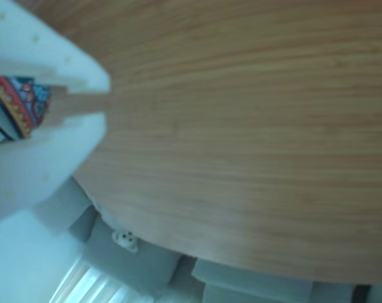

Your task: Grasp a red cap and put it in the cup.

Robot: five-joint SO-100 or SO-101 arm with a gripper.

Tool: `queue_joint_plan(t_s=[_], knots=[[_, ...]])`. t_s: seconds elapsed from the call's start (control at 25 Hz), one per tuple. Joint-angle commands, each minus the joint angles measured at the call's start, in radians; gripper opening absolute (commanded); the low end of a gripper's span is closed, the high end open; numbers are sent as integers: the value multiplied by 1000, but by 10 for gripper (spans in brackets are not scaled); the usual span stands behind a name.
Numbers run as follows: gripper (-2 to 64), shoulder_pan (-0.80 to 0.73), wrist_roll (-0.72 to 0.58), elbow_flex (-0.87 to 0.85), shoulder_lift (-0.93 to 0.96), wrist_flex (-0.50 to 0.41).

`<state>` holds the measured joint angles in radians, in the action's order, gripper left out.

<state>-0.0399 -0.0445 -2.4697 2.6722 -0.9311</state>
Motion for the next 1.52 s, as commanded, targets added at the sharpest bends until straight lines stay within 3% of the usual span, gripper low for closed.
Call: queue_joint_plan(t_s=[0.0, 0.24, 0.36, 0.52, 0.72, 0.92, 1.48], knots=[[-2, -6, -5, 190, -123, -2], [145, -9, 0, 468, -331, -135], [174, -52, -6, 558, -388, -238], [209, -137, -9, 603, -434, -364], [272, -207, -84, 581, -480, -453], [365, -219, -86, 555, -569, -476], [368, -371, -156, 583, -810, -462]])
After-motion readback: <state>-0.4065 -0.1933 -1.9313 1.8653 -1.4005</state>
